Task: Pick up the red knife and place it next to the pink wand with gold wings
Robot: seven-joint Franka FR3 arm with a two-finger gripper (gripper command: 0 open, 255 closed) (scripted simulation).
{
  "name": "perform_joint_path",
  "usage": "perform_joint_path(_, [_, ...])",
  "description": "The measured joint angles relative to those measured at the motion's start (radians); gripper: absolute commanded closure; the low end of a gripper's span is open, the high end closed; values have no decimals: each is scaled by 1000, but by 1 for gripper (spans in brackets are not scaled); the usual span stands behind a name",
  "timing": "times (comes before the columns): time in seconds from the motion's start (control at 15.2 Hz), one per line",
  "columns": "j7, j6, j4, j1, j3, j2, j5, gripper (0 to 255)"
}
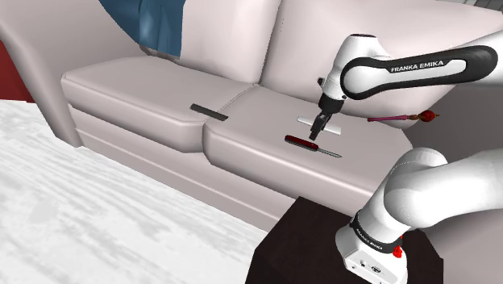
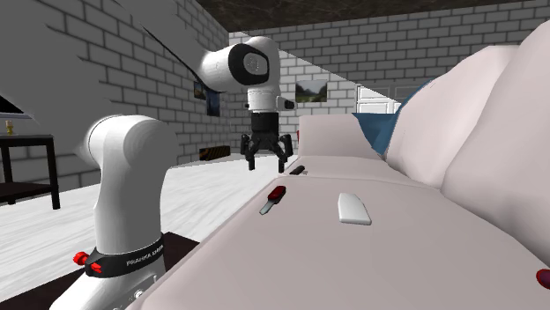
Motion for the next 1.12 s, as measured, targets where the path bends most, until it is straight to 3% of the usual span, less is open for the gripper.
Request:
perform_joint_path(0.2, [-80, 88, -29, -14, -69, 61, -42, 0])
perform_joint_path(0.66, [-101, 233, -77, -8, -115, 160, -65, 0])
perform_joint_path(1.12, [-102, 269, -88, -6, -124, 184, -69, 0])
